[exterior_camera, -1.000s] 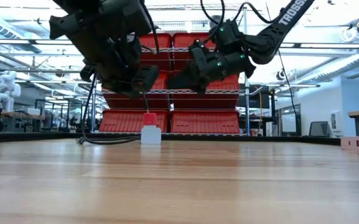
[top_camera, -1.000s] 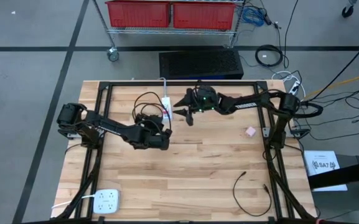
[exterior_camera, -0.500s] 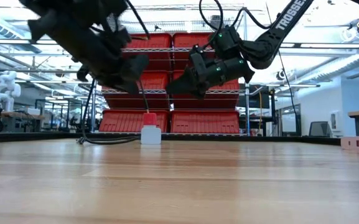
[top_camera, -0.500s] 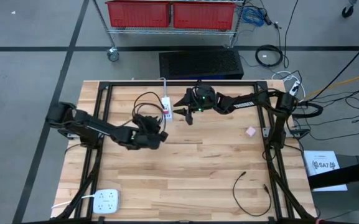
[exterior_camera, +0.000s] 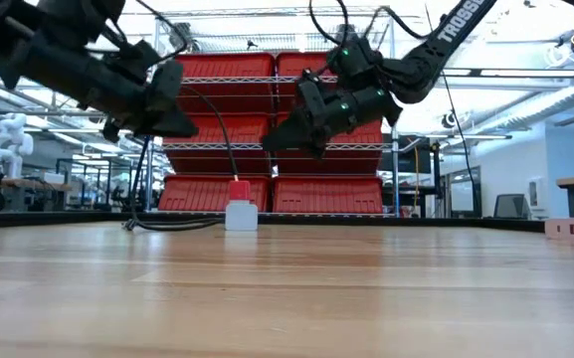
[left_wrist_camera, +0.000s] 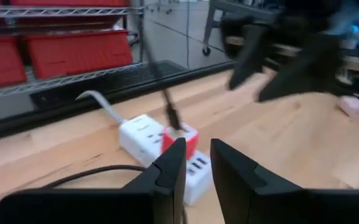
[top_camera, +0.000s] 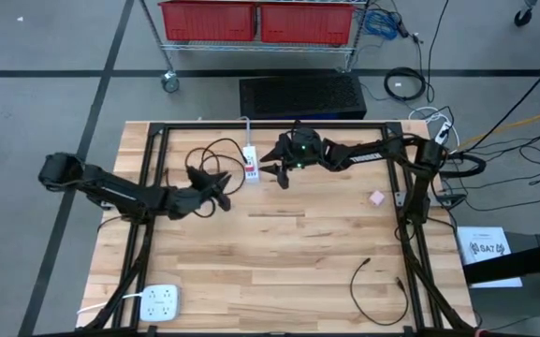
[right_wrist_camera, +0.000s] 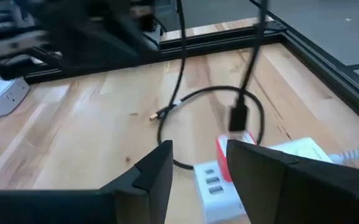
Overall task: Insert USB
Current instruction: Insert the top black charger cable into the pink charger adapter
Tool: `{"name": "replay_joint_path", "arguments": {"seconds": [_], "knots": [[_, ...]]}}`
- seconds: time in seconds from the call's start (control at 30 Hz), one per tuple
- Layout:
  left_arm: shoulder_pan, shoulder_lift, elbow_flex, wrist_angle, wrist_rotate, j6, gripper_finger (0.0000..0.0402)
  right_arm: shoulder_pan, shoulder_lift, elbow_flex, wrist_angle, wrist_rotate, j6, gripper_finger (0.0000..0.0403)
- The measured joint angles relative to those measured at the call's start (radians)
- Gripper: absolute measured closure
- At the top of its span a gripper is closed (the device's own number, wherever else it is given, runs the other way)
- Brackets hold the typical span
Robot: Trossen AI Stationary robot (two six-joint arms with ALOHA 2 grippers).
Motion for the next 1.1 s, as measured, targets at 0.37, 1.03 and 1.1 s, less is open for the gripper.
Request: {"name": "replay_joint_path", "arguments": {"seconds": [0.37,1.03,1.1], "knots": [[0.17,-0.064,-0.04,0.006,0.173,0.106,0.0394,-0.034,0.031,0.304,-0.311,0.086,-0.004,0.0249],[0.234,-0.065,-0.04,0.074,0.354,0.179,0.0391,-0.038,0.214,0.491,-0.403,0.095,0.055,0.0256],[0.234,-0.065,-0.04,0.074,0.355,0.179,0.0391,-0.04,0.214,0.491,-0.404,0.089,0.046,0.0278]]}}
